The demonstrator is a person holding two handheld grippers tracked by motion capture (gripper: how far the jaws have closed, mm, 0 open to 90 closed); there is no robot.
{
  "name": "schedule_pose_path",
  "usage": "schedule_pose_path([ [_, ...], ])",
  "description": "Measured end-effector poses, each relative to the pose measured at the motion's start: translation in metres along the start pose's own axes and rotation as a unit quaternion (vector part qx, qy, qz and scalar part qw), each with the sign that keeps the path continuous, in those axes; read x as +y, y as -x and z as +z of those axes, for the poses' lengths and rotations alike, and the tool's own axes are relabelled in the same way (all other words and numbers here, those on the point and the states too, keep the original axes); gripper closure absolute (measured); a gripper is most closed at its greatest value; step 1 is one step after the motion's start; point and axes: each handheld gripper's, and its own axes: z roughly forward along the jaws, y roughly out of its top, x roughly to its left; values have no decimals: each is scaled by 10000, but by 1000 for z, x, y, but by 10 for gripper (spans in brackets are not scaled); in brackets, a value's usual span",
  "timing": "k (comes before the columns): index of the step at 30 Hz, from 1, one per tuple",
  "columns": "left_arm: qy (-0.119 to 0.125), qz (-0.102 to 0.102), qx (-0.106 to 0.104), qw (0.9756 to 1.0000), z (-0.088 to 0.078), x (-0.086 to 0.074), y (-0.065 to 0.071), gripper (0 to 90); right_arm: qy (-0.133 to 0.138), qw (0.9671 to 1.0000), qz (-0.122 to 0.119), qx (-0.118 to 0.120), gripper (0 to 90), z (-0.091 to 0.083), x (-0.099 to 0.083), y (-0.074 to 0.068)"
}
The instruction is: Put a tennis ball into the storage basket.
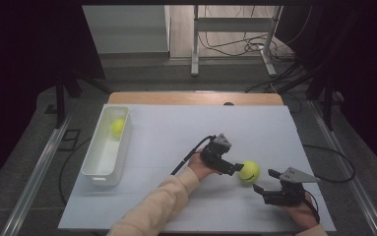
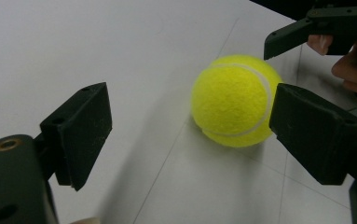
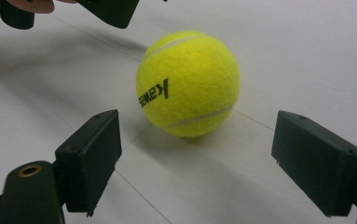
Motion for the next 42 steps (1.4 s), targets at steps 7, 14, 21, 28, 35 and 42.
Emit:
schedule_pose_path([
  [7, -45, 33, -74, 10000, 6, 1, 3, 136, -19, 10000, -2, -5, 163, 0, 0, 0],
  [14, -138, 33, -192, 9997, 14, 2, 7, 126, -26, 10000, -1, 3, 163, 0, 0, 0],
  [21, -171, 80, -285, 9994, 21, 6, 12, 126, -38, 10000, -4, 12, 162, 0, -1, 0],
  [28, -257, -2, -390, 9989, 32, 9, 15, 119, -42, 10000, -11, 15, 162, 0, -1, 0],
  [35, -360, -29, -405, 9985, 42, 10, 16, 113, -42, 10000, -41, 71, 159, 0, -1, 0],
  [42, -473, -47, -420, 9980, 50, 12, 16, 100, -47, 10000, -54, 69, 158, 0, -1, 0],
])
